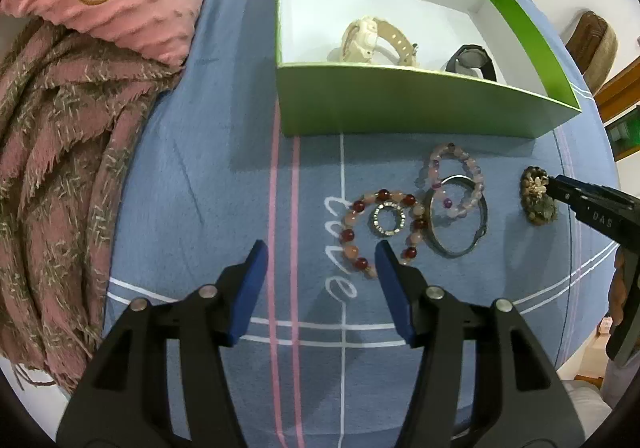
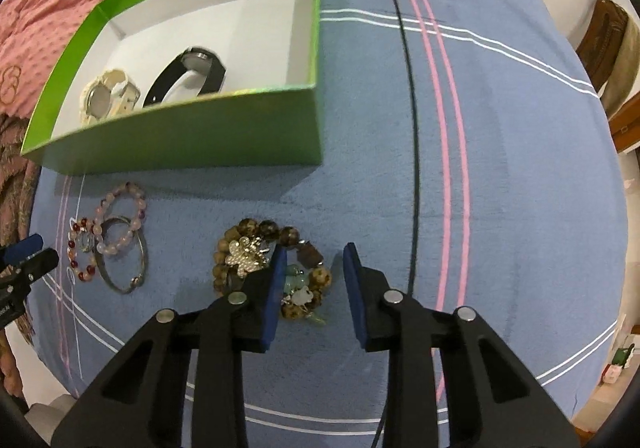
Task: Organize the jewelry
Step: 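Move the left tool to the red bead bracelet while the right tool reaches the brown bead bracelet, then grasp the red bead bracelet with the left tool while the right tool grasps the brown bead bracelet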
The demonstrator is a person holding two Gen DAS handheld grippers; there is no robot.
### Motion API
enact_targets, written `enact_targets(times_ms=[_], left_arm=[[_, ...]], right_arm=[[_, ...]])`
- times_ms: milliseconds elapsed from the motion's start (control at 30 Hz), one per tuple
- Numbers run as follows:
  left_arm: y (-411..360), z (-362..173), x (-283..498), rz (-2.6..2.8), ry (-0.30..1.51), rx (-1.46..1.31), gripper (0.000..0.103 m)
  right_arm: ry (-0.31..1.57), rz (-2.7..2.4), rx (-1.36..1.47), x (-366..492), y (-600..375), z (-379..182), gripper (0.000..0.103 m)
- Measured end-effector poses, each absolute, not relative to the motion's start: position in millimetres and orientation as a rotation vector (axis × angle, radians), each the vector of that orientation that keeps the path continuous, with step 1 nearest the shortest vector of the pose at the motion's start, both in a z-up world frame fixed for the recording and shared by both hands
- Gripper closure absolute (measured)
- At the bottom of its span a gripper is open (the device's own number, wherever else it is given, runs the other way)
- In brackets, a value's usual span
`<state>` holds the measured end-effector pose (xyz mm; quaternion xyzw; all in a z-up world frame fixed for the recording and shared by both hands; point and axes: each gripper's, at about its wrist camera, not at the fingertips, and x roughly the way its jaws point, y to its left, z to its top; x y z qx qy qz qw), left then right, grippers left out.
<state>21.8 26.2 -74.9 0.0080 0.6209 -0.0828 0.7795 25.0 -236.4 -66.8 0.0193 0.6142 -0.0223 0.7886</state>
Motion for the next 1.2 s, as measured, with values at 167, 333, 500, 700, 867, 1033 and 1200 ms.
enact_targets(times_ms=[167,333,500,700,867,1033,1200], left_arm=[[26,-80,25,-0.178,1.349,0.016,0.046],[22,-85,27,-0.188,1.36,0.015,0.046],[15,-96,29,-0.209,1.381,0.027,0.055],[6,-101,33,-0.215,1.369,0.054,0.062],[-6,-102,36,-0.178,1.339,0.117,0.081],[-1,-101,37,-0.172,1.353,0.069,0.095],[4,-78,34,-0.175,1.296,0.042,0.095]], right_arm=[[1.334,-0.022,-0.001,31,-223,-74,0.09],[1.34,0.03,0.041,25,-215,-73,0.097],[1.309,0.039,0.069,22,-221,-57,0.097],[1.272,0.036,0.095,13,-221,-40,0.097],[1.273,0.041,0.102,12,-219,-42,0.097],[1.261,0.049,0.106,5,-219,-35,0.097],[1.229,0.05,0.111,4,-219,-22,0.097]])
